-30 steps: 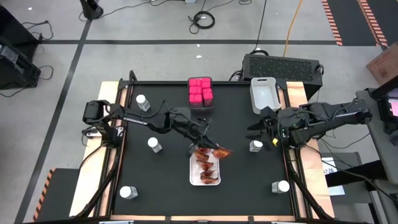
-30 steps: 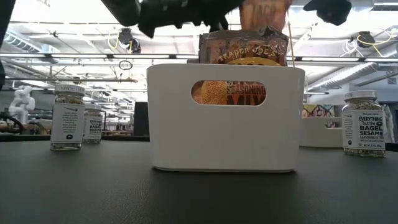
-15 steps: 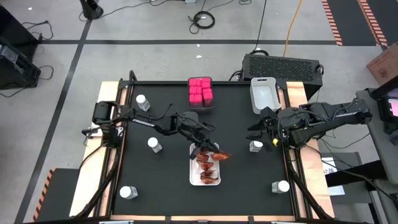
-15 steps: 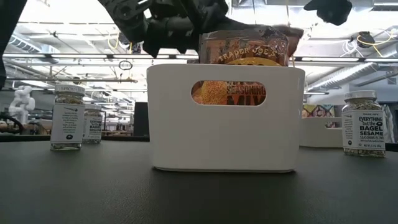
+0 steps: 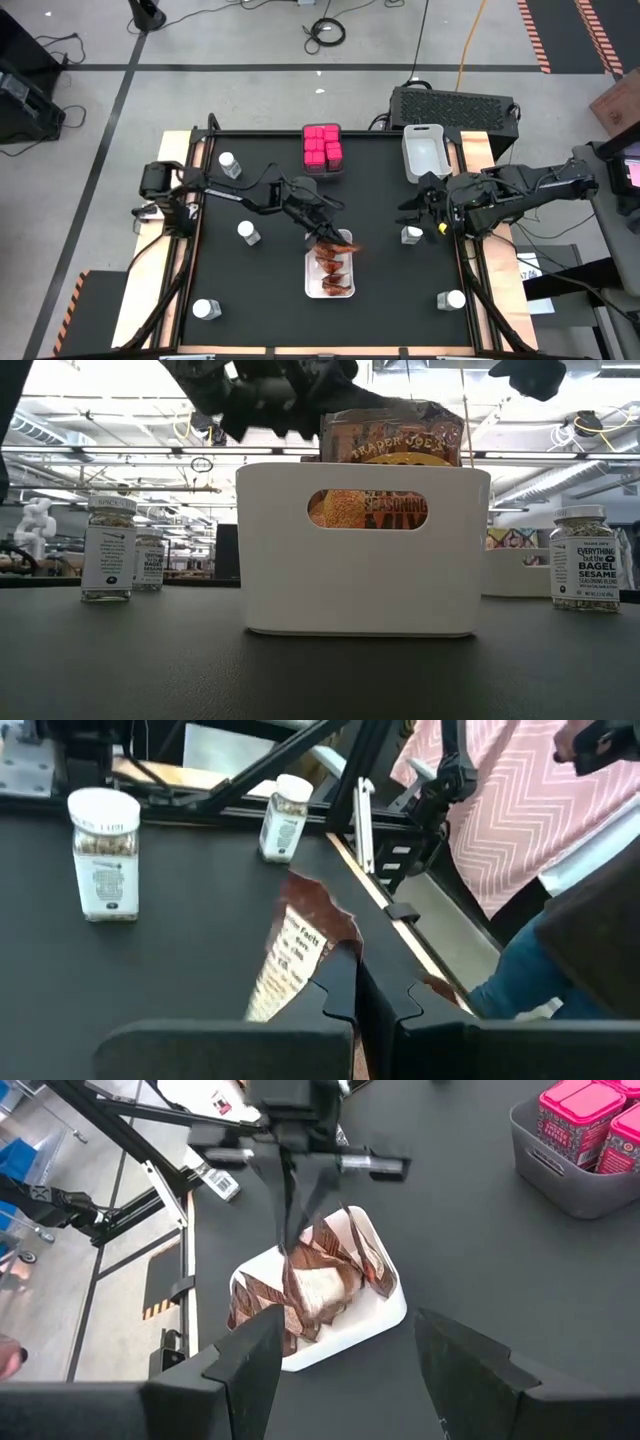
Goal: Sort spices by type
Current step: Put the orange seasoning pack into the white bin
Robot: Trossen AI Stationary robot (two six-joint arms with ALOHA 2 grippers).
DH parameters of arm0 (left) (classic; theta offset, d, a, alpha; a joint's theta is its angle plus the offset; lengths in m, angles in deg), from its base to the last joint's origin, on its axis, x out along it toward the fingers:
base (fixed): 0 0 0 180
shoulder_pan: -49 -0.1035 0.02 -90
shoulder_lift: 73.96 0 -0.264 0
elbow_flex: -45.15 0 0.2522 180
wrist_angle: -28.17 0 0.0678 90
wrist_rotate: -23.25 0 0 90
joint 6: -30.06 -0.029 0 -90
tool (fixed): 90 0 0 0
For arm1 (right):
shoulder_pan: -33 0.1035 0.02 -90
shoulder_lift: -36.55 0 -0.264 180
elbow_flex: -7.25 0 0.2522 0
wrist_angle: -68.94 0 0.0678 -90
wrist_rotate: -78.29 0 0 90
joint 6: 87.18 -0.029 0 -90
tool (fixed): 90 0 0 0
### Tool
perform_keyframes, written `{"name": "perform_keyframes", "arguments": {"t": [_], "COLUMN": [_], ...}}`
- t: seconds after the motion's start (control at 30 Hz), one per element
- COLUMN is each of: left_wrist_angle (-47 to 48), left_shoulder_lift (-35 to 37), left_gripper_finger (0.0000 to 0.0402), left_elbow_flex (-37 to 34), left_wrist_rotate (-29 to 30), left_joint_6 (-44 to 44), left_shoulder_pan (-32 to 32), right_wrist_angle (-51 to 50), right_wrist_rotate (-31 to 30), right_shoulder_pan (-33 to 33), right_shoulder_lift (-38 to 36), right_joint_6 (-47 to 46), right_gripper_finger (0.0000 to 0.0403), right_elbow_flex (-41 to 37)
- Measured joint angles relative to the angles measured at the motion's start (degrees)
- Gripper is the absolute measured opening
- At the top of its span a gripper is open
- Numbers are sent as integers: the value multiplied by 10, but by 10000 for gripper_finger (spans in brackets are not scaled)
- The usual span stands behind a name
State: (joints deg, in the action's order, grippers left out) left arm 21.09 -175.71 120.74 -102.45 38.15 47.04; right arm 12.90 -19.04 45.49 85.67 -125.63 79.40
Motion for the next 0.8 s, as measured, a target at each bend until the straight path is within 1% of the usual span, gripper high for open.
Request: {"name": "perform_keyframes", "arguments": {"t": [0.1,0.23,0.43,0.57,0.8], "left_wrist_angle": [44,91,74,30,40], "left_shoulder_lift": [24,21,7,-6,-37], "left_gripper_finger": [0,0,0,0,0], "left_elbow_flex": [1,-1,0,1,0], "left_wrist_rotate": [15,25,26,24,3], "left_joint_6": [-29,-44,-53,-59,-55], "left_shoulder_pan": [0,0,5,6,7], "right_wrist_angle": [0,0,0,0,2], "right_wrist_rotate": [0,0,-1,-1,-1], "right_shoulder_pan": [0,0,0,0,0], "right_shoulder_lift": [0,0,0,0,0], "right_joint_6": [1,1,1,-1,-13], "right_gripper_finger": [217,217,217,217,217], "right_elbow_flex": [0,0,0,0,0]}}
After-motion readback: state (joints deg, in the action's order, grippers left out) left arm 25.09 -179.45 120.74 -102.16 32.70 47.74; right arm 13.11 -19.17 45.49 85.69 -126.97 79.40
